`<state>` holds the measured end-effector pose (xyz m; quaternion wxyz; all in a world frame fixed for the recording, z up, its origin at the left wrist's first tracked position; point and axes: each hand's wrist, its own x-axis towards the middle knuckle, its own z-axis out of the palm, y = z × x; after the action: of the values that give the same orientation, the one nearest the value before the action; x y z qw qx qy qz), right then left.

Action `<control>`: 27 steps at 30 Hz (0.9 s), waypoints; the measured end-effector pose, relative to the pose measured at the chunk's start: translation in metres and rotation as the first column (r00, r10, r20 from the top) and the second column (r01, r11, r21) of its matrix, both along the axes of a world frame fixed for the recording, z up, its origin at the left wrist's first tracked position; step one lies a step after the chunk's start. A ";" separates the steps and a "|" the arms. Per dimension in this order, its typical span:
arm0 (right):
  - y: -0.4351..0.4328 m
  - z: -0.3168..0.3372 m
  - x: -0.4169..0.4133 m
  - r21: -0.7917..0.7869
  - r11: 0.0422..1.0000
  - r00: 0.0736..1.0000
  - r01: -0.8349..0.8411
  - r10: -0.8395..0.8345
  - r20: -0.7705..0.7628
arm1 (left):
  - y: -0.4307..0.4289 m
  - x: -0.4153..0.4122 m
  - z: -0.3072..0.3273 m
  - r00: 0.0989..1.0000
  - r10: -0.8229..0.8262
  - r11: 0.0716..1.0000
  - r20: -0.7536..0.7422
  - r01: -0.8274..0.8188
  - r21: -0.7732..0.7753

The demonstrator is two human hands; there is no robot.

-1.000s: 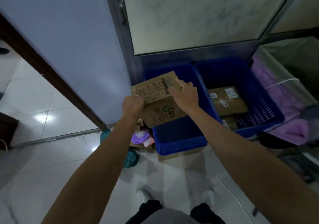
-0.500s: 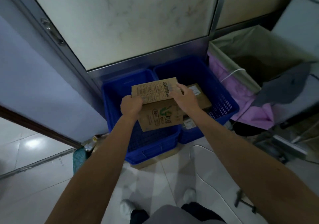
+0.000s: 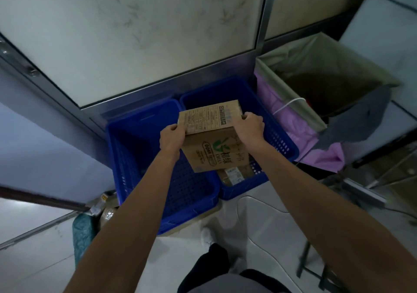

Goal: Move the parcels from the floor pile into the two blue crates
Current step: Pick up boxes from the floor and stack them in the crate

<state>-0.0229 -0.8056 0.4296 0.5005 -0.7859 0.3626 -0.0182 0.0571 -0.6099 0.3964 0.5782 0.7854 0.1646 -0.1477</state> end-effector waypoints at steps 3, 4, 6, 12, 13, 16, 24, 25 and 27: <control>-0.030 -0.022 0.029 0.123 0.974 0.981 0.192 -0.187 -0.050 | -0.022 0.024 -0.007 1.000 -0.022 1.000 0.002 0.022 -0.020; -0.047 -0.044 0.041 0.150 0.960 0.972 0.235 -0.230 -0.047 | -0.029 0.031 -0.011 1.000 -0.017 1.000 -0.013 0.017 -0.026; -0.064 -0.055 0.050 0.173 0.942 0.957 0.288 -0.280 -0.069 | -0.042 0.042 -0.018 0.998 -0.003 0.999 -0.058 0.002 -0.034; -0.097 -0.064 0.076 0.233 0.936 0.961 0.265 -0.235 -0.147 | -0.077 0.068 -0.042 0.989 -0.033 0.999 -0.143 0.033 0.002; -0.103 -0.063 0.082 0.269 0.933 0.967 0.238 -0.202 -0.155 | -0.083 0.073 -0.047 0.987 -0.035 0.999 -0.156 0.038 0.016; -0.123 -0.066 0.100 0.396 0.903 0.983 0.166 -0.117 -0.144 | -0.105 0.084 -0.062 0.983 -0.017 0.999 -0.185 0.025 0.039; -0.177 -0.108 0.151 0.315 0.937 0.944 -0.152 0.232 -0.236 | -0.168 0.091 -0.102 0.946 0.110 0.994 -0.305 -0.105 0.032; -0.183 -0.111 0.157 0.281 0.939 0.928 -0.198 0.272 -0.255 | -0.173 0.091 -0.104 0.943 0.129 0.992 -0.305 -0.122 0.042; -0.189 -0.116 0.168 0.254 0.932 0.907 -0.257 0.324 -0.269 | -0.181 0.093 -0.106 0.938 0.151 0.988 -0.312 -0.153 0.017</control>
<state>0.1450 -0.9948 0.3133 0.5165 -0.7663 0.3139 0.2179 0.1505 -0.7911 0.2902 0.5574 0.7349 0.3136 -0.2256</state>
